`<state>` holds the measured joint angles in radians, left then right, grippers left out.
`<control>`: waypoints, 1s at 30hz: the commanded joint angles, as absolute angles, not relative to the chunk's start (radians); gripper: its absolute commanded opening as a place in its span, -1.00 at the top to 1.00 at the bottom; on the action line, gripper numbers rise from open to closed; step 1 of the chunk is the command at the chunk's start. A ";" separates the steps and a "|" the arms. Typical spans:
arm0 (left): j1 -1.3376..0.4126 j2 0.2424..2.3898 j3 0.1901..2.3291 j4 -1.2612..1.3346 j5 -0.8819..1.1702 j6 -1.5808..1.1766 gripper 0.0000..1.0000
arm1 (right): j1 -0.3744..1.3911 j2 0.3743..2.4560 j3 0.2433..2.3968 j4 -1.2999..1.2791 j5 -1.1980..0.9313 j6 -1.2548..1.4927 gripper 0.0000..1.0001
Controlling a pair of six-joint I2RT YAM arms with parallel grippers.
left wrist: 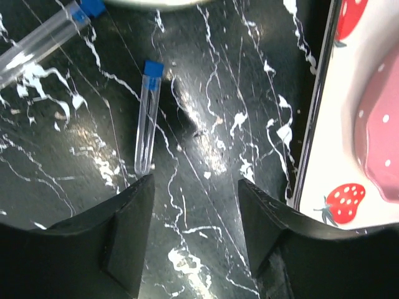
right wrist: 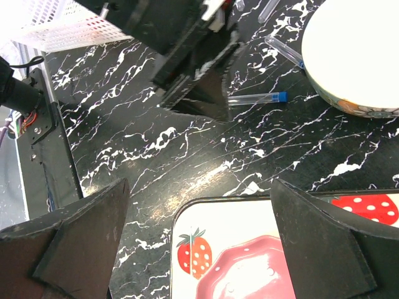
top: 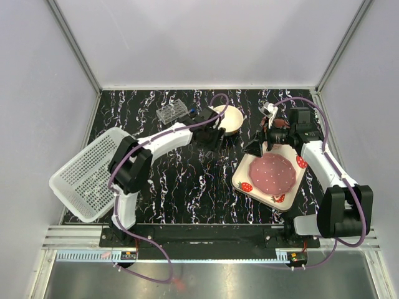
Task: Organize the chemistry lab equipment
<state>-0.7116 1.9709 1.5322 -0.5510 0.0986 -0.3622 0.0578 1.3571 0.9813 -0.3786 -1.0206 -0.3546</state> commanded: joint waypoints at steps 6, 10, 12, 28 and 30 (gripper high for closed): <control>-0.726 2.089 1.687 -0.583 0.003 -0.313 0.01 | 0.052 1.342 0.985 -0.344 -1.071 -0.359 -0.99; -0.727 2.115 1.700 -0.609 -0.083 -0.292 0.13 | 0.052 1.348 0.985 -0.347 -1.069 -0.360 -1.00; -0.727 2.123 1.701 -0.614 -0.107 -0.284 0.18 | 0.051 1.348 0.983 -0.345 -1.068 -0.364 -0.99; -0.727 2.181 1.718 -0.637 -0.100 -0.256 0.44 | 0.051 1.377 0.985 -0.347 -1.069 -0.361 -0.99; -0.727 2.178 1.710 -0.637 -0.101 -0.256 0.46 | 0.051 1.379 0.983 -0.347 -1.069 -0.360 -1.00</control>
<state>-0.7227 2.1838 1.6848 -0.6426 -0.0677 -0.2687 0.0559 1.3746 0.9813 -0.3786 -1.0412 -0.3550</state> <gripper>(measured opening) 0.281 0.994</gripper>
